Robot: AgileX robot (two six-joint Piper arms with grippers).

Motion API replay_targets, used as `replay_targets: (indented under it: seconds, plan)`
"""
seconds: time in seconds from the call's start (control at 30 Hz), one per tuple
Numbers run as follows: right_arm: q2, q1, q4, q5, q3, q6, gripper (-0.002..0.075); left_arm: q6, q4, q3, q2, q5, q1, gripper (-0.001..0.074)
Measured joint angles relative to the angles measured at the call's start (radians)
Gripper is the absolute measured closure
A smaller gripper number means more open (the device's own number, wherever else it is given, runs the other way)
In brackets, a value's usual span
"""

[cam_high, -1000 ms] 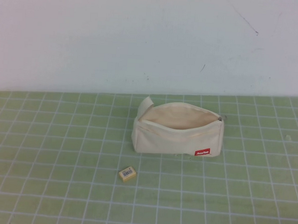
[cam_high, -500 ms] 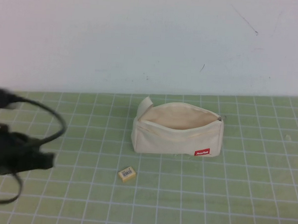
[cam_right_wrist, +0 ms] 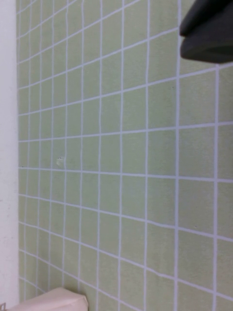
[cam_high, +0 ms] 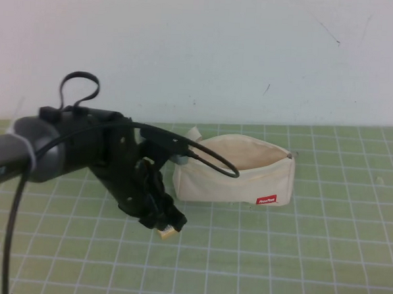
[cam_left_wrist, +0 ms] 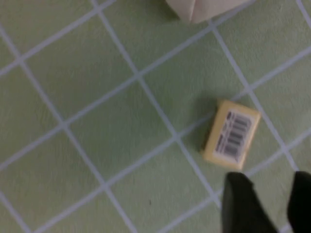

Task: Put eraser into pencil case
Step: Pick up the eraser from the table

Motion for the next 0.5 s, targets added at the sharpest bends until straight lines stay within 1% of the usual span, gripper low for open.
replay_targets:
  seconds: [0.07,0.13,0.17,0.23,0.33,0.5]
  plan:
    - [0.000,0.000,0.000,0.000,0.000,0.000,0.0727,0.009,0.000,-0.044,0.045,0.017,-0.004,0.0463]
    - [0.000,0.000,0.000,0.000,0.000,0.000,0.0727,0.022,0.002,-0.070,0.071,0.018,-0.008,0.0384]
    - [0.000,0.000,0.000,0.000,0.000,0.000,0.0727,0.040,0.002,-0.077,0.080,0.018,-0.008,0.0358]
    - [0.000,0.000,0.000,0.000,0.000,0.000,0.0727,0.079,0.002,-0.087,0.093,0.018,-0.008,0.0332]
    - [0.000,0.000,0.000,0.000,0.000,0.000,0.0727,0.133,0.000,-0.092,0.120,0.015,-0.008,0.0321]
    - [0.000,0.000,0.000,0.000,0.000,0.000,0.0727,0.176,0.014,-0.094,0.181,-0.014,-0.008,0.0350]
